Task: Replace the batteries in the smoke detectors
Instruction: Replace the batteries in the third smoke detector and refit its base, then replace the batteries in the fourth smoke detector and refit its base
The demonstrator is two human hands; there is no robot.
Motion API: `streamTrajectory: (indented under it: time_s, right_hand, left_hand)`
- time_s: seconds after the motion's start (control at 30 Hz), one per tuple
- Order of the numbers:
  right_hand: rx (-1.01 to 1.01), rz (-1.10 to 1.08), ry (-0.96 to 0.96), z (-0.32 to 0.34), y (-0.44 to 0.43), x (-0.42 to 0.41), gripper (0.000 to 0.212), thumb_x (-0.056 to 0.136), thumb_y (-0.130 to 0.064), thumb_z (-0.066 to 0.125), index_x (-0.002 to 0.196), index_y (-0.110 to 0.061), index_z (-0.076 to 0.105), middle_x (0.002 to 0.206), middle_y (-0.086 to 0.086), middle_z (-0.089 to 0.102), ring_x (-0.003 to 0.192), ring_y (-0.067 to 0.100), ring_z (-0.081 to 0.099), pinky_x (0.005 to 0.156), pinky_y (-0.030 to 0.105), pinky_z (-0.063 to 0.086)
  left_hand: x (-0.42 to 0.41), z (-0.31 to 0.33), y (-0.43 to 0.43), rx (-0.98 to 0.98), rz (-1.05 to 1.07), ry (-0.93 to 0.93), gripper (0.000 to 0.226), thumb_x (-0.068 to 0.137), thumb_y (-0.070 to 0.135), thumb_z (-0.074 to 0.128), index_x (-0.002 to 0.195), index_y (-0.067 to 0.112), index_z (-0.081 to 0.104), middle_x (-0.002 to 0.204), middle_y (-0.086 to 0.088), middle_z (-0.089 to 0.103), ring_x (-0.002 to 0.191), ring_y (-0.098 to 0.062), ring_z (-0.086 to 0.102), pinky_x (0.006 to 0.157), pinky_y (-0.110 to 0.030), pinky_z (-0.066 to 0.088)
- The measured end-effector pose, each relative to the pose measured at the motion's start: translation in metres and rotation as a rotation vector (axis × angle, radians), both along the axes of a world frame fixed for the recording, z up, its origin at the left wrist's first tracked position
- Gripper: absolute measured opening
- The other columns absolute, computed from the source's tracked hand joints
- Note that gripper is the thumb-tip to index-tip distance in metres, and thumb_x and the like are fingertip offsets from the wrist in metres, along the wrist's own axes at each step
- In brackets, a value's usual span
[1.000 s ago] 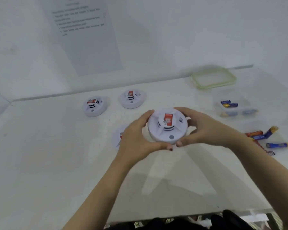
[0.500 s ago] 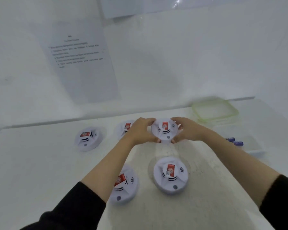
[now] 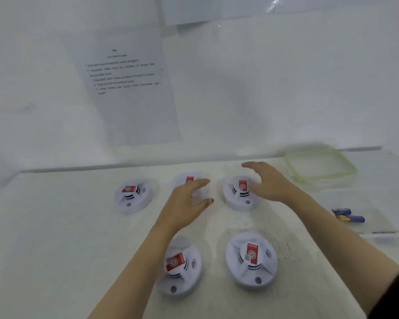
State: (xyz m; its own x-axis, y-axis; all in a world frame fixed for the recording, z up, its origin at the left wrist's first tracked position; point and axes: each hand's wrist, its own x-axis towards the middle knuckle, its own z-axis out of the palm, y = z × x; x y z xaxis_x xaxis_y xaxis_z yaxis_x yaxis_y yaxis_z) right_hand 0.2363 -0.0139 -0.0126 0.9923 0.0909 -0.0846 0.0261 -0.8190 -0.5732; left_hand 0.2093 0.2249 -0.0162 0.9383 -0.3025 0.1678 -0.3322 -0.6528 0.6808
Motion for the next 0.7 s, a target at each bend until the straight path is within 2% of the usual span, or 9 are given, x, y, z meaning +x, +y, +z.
streamTrajectory:
  time_s: [0.13, 0.2, 0.27, 0.33, 0.4, 0.47, 0.57, 0.63, 0.7]
  right_hand:
    - [0.073, 0.067, -0.149, -0.002, 0.039, 0.000, 0.045, 0.086, -0.018, 0.058, 0.131, -0.021, 0.051, 0.133, 0.002, 0.050, 0.120, 0.023, 0.048, 0.101, 0.034, 0.037]
    - [0.024, 0.134, -0.169, -0.009, 0.062, 0.003, 0.048, 0.086, -0.028, 0.060, 0.132, -0.021, 0.049, 0.134, 0.003, 0.051, 0.123, 0.023, 0.046, 0.103, 0.033, 0.033]
    - [-0.084, 0.186, -0.137, -0.016, 0.083, 0.008, 0.065, 0.082, -0.053, 0.055, 0.136, -0.020, 0.043, 0.136, 0.004, 0.051, 0.126, 0.025, 0.044, 0.105, 0.036, 0.030]
    - [-0.238, 0.207, -0.078, -0.021, 0.100, 0.012, 0.088, 0.078, -0.070, 0.047, 0.145, -0.016, 0.027, 0.145, 0.006, 0.041, 0.136, 0.027, 0.033, 0.112, 0.046, 0.016]
    - [-0.345, 0.222, -0.052, -0.022, 0.112, 0.013, 0.100, 0.078, -0.072, 0.048, 0.151, -0.014, 0.009, 0.155, 0.005, 0.024, 0.144, 0.025, 0.015, 0.113, 0.055, -0.005]
    - [-0.361, 0.210, -0.088, -0.024, 0.118, 0.014, 0.101, 0.076, -0.069, 0.054, 0.149, -0.013, 0.012, 0.151, 0.003, 0.030, 0.142, 0.023, 0.020, 0.111, 0.057, -0.012]
    - [-0.257, 0.159, -0.188, -0.019, 0.122, 0.013, 0.080, 0.072, -0.063, 0.065, 0.130, -0.013, 0.044, 0.123, -0.001, 0.056, 0.117, 0.021, 0.050, 0.115, 0.047, 0.008]
    - [-0.102, 0.134, -0.218, -0.014, 0.123, 0.005, 0.066, 0.073, -0.056, 0.069, 0.119, -0.012, 0.052, 0.113, -0.001, 0.060, 0.105, 0.021, 0.055, 0.099, 0.032, 0.032]
    - [0.084, 0.053, -0.136, -0.006, 0.124, -0.004, 0.068, 0.075, -0.055, 0.068, 0.127, -0.013, 0.051, 0.120, -0.001, 0.058, 0.111, 0.020, 0.053, 0.086, 0.027, 0.037]
  left_hand:
    - [-0.025, -0.012, 0.058, -0.139, 0.223, -0.165, 0.026, 0.086, 0.010, 0.070, 0.108, 0.023, 0.068, 0.103, 0.021, 0.064, 0.096, 0.019, 0.055, 0.085, -0.002, 0.041]
    - [-0.038, -0.023, 0.084, -0.099, 0.296, -0.146, 0.024, 0.086, 0.010, 0.070, 0.106, 0.023, 0.070, 0.102, 0.023, 0.062, 0.095, 0.017, 0.056, 0.086, -0.005, 0.041]
    - [-0.050, -0.035, 0.103, 0.026, 0.312, -0.137, 0.020, 0.084, 0.017, 0.070, 0.104, 0.021, 0.073, 0.104, 0.020, 0.063, 0.099, 0.004, 0.054, 0.092, -0.020, 0.043]
    - [-0.059, -0.047, 0.111, 0.161, 0.241, -0.176, 0.025, 0.078, 0.024, 0.065, 0.100, 0.017, 0.076, 0.106, 0.014, 0.066, 0.102, 0.000, 0.052, 0.095, -0.023, 0.043]
    - [-0.065, -0.053, 0.111, 0.156, 0.217, -0.153, 0.031, 0.080, 0.031, 0.059, 0.099, 0.013, 0.076, 0.110, 0.009, 0.067, 0.107, 0.003, 0.048, 0.096, -0.017, 0.038]
    - [-0.067, -0.055, 0.109, 0.120, 0.245, -0.137, 0.044, 0.083, 0.042, 0.049, 0.105, 0.014, 0.074, 0.117, 0.005, 0.066, 0.111, -0.002, 0.049, 0.098, -0.021, 0.038]
    - [-0.069, -0.058, 0.108, 0.114, 0.263, -0.133, 0.037, 0.084, 0.033, 0.056, 0.109, 0.013, 0.073, 0.120, 0.008, 0.063, 0.114, -0.007, 0.049, 0.098, -0.022, 0.036]
    - [-0.068, -0.056, 0.109, 0.072, 0.279, -0.108, 0.027, 0.085, 0.021, 0.064, 0.109, 0.013, 0.072, 0.119, 0.013, 0.058, 0.116, -0.009, 0.049, 0.099, -0.021, 0.035]
    - [-0.067, -0.051, 0.109, 0.051, 0.286, -0.068, 0.025, 0.087, 0.013, 0.069, 0.111, 0.016, 0.071, 0.120, 0.014, 0.057, 0.116, -0.007, 0.048, 0.101, -0.021, 0.035]
